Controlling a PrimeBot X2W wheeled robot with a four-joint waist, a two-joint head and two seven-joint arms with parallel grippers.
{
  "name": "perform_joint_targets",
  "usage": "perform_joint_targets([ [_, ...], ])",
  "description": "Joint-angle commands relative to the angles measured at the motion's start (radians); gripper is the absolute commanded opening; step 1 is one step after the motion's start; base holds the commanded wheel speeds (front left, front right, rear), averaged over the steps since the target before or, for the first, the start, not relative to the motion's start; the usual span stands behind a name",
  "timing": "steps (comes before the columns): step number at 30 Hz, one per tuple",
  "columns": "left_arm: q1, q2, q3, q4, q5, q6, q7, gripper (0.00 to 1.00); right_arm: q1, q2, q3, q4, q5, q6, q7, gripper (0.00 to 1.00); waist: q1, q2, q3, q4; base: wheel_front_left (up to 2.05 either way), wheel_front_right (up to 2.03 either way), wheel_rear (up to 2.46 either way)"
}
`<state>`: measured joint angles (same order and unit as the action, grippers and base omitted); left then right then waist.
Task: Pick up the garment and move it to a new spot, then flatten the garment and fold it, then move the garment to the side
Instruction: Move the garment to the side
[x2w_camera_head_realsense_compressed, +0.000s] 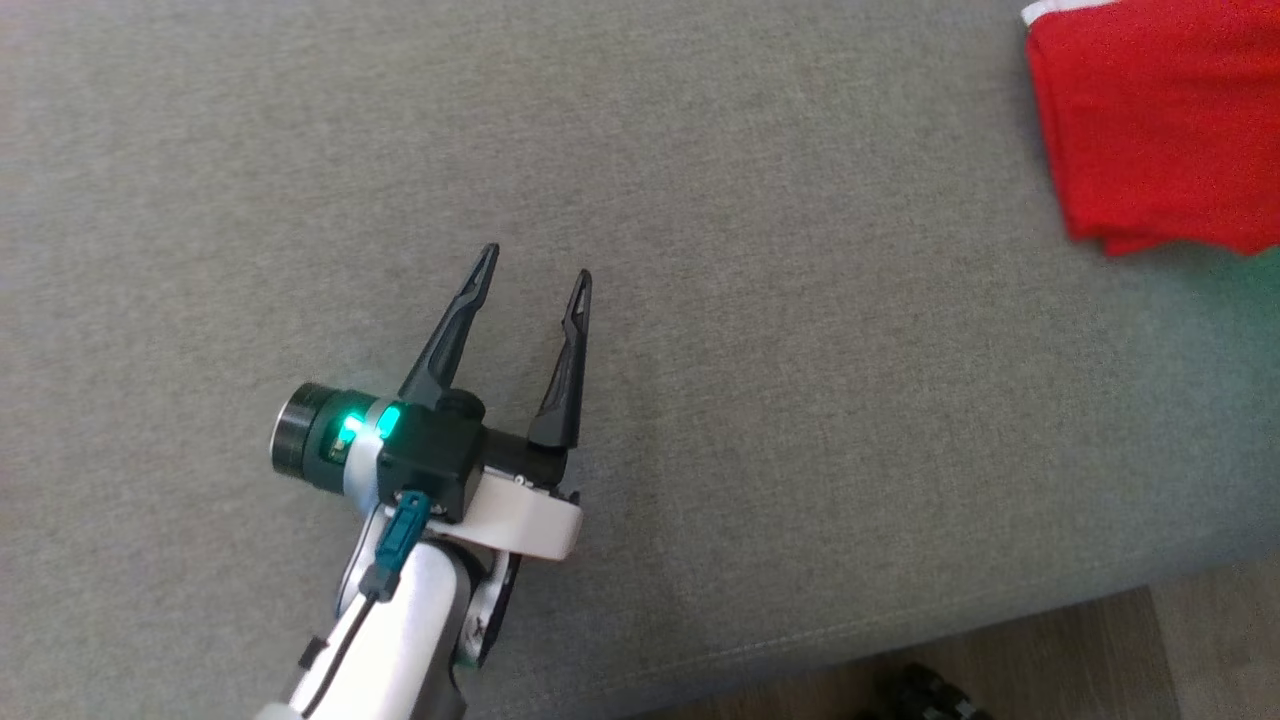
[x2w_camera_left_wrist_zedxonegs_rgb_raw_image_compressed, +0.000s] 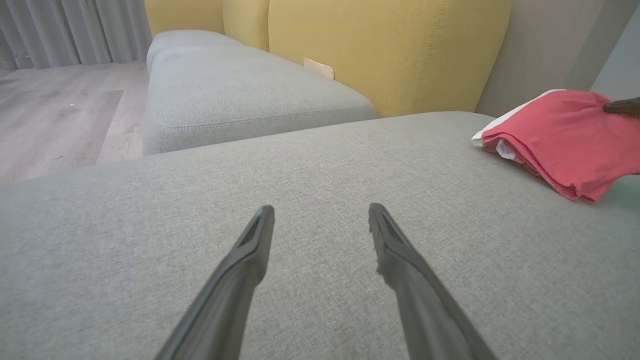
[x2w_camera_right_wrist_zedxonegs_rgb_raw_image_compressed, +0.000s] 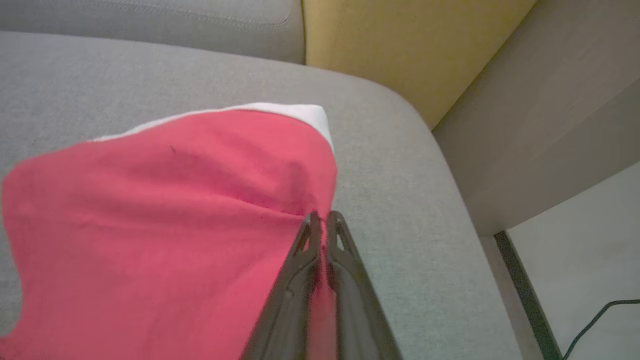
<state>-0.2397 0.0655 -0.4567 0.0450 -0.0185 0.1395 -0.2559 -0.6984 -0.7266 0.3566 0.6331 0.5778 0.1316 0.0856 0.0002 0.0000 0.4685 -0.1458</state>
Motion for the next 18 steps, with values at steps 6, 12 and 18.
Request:
perform_joint_targets([
  [6,-0.029,0.012,0.013,-0.028,0.013,-0.008,-0.006,1.0,-0.035,-0.071,-0.055,0.008,-0.037,-0.001,-0.051,0.0,-0.0002,0.0,0.033,-0.01,0.0,0.0,0.0],
  [12,-0.034,0.014,0.01,-0.029,0.011,-0.005,-0.006,1.0,-0.048,-0.088,-0.092,0.035,-0.067,-0.001,-0.056,0.11,-0.0002,0.0,0.046,0.008,0.0,0.0,0.0],
  [18,-0.038,0.012,0.009,-0.027,0.006,-0.002,-0.006,1.0,-0.067,-0.066,-0.183,0.093,-0.147,-0.001,-0.081,1.0,-0.0002,0.0,0.042,0.021,0.0,0.0,0.0],
])
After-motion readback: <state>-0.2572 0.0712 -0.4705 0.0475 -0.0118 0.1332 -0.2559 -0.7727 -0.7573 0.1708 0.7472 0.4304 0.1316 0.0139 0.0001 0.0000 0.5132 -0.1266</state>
